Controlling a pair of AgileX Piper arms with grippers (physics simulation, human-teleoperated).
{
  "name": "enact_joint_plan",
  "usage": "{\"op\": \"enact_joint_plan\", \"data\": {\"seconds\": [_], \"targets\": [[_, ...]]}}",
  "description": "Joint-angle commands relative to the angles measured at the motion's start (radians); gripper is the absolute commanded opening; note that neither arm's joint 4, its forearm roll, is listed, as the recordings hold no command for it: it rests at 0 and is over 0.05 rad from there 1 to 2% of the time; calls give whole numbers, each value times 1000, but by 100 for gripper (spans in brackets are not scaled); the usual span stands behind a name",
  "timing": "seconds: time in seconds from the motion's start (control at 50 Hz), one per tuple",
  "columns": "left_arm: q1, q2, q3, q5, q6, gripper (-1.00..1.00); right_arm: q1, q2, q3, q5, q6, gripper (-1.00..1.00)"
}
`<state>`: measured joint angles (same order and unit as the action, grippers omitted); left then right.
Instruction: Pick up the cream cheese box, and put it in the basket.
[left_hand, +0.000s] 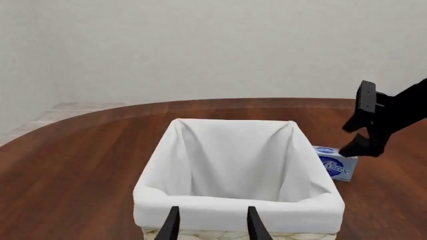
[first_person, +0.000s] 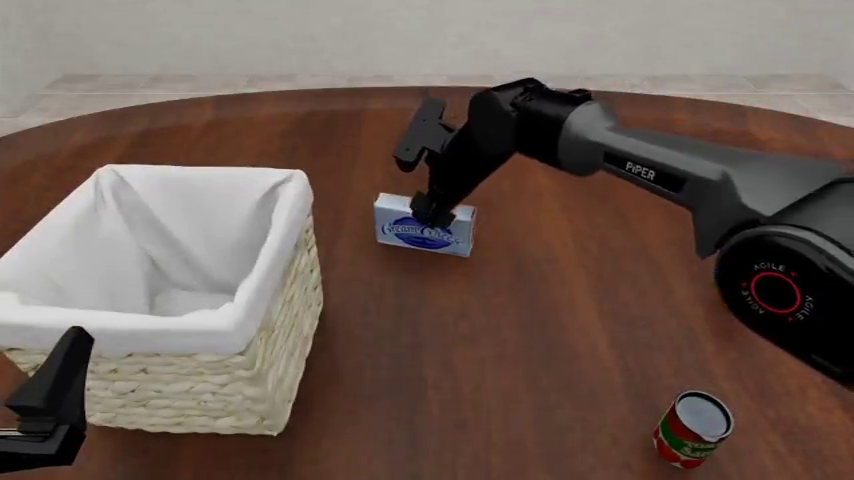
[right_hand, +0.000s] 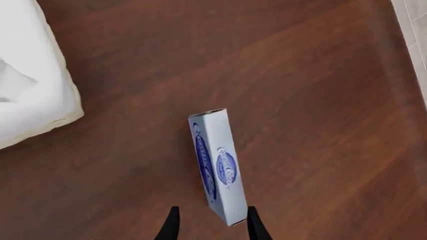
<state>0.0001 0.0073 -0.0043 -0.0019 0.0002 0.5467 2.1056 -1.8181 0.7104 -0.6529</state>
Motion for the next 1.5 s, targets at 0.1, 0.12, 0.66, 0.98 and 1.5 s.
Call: {"op": "enact_joint_plan", "data": {"seconds": [0.1,0.12,0.66,0.98,1.5], "targets": [[0,0,0,0,0,100,-5,20,59,-70,-90,100],[0,0,0,0,0,100,0,17,66,-75,-90,100],[0,0,0,0,0,100,-79,18,148,-208,-241,100],[0,0,0,0,0,100,-59,38,192,-253,-257,100],[0,0,0,0,0,100,-127,43,236,-357,-353,100]]}}
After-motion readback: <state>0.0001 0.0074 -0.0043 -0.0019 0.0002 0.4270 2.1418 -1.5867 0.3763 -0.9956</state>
